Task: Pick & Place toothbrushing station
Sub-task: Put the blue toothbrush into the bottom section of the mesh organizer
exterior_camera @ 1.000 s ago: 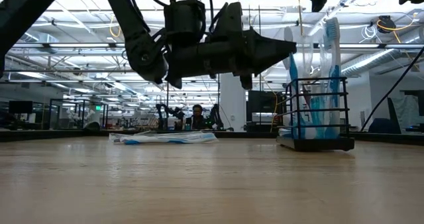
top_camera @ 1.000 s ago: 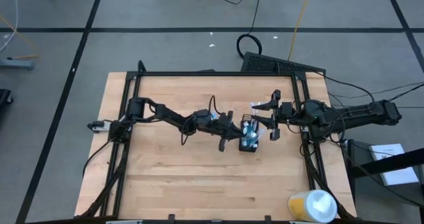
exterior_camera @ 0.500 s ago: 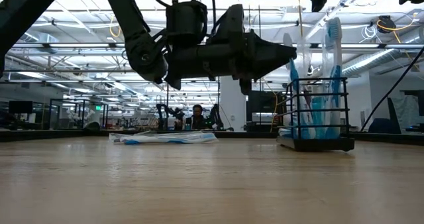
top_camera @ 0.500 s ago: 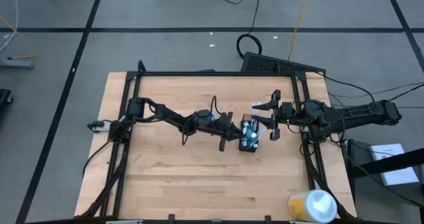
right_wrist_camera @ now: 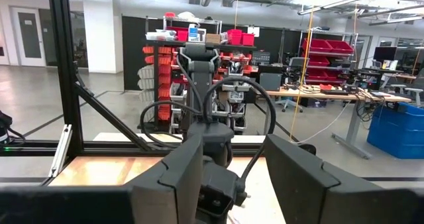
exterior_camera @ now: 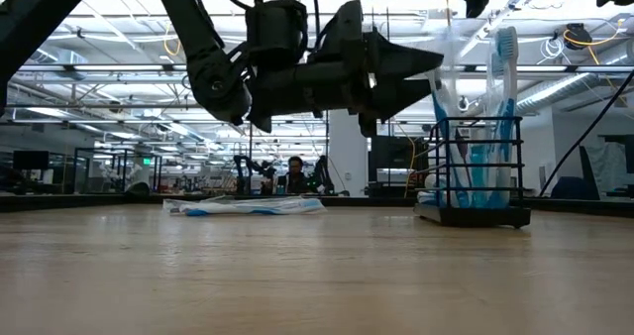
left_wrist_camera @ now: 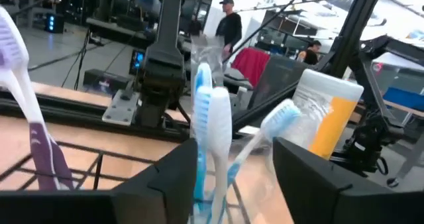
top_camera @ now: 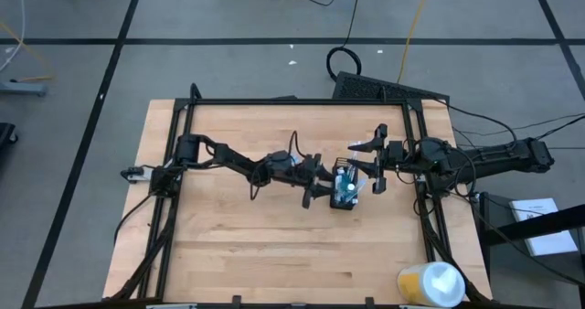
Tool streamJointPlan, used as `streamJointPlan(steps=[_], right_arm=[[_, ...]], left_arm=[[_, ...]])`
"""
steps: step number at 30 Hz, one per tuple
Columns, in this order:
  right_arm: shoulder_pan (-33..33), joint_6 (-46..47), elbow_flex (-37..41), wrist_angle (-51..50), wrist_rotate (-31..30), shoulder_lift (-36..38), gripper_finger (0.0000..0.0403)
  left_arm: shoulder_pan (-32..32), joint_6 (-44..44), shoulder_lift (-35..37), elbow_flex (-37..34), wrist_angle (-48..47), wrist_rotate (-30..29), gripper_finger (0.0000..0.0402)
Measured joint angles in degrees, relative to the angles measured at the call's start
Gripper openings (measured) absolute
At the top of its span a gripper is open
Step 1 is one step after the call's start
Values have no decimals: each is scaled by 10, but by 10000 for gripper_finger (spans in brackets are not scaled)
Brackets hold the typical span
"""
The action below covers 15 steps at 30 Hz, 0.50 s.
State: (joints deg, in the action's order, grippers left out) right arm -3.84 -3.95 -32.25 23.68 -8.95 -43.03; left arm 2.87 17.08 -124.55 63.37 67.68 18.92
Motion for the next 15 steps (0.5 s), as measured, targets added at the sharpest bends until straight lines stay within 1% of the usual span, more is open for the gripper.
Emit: streamJointPlan(steps=[3, 7, 10, 13, 15], right_arm=[[0, 0, 0, 0, 0, 0, 157], [0, 0, 0, -3, 0, 0, 157], [0, 0, 0, -4, 0, 0, 157], [0, 0, 0, -4, 0, 0, 157], [0, 0, 0, -4, 0, 0, 157]], left_arm=[[2, 0, 5, 0, -3, 1, 214], [8, 4, 19, 0, -5, 19, 225], [14, 16, 29, 0, -6, 32, 227], [20, 22, 45, 0, -14, 59, 227], [26, 22, 58, 0, -33, 72, 228]])
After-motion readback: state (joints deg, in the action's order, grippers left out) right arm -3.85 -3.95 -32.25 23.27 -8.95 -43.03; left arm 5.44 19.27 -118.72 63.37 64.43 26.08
